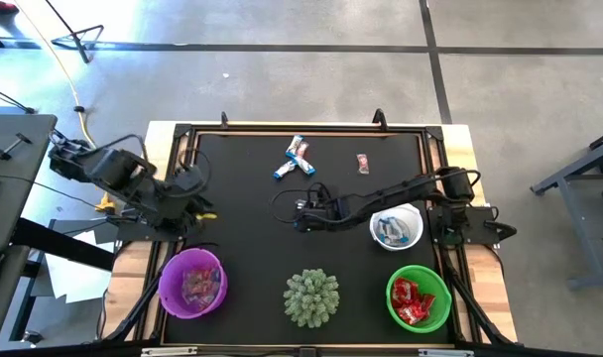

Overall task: Sort candy
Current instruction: Put the transparent candy wrapper into the purple bucket

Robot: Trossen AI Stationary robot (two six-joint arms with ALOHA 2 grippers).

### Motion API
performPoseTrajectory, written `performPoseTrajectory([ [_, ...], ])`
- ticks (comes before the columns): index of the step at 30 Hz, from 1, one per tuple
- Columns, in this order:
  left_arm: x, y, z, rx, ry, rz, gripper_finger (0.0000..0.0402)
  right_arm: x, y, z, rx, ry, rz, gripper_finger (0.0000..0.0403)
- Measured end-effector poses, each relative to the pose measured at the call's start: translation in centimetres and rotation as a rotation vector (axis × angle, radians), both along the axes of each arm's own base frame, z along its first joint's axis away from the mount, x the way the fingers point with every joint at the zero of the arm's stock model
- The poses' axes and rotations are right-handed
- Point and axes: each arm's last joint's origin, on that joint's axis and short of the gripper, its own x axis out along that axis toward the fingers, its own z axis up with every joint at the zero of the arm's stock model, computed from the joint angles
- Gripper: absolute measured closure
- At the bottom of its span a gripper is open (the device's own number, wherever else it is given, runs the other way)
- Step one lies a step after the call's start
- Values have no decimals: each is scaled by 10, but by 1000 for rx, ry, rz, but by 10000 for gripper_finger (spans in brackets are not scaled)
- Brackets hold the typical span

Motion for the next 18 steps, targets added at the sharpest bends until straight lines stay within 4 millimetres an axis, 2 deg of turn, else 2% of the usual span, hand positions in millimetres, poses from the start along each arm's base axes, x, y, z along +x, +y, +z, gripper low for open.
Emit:
performPoseTrajectory([
  [9, -43, 32, 14, 79, -102, 43, 312, -4, -20, -15, 118, 0, -39, 267],
  [18, -71, 47, 20, 115, -180, 51, 312, -2, -41, -21, 170, 10, -67, 267],
])
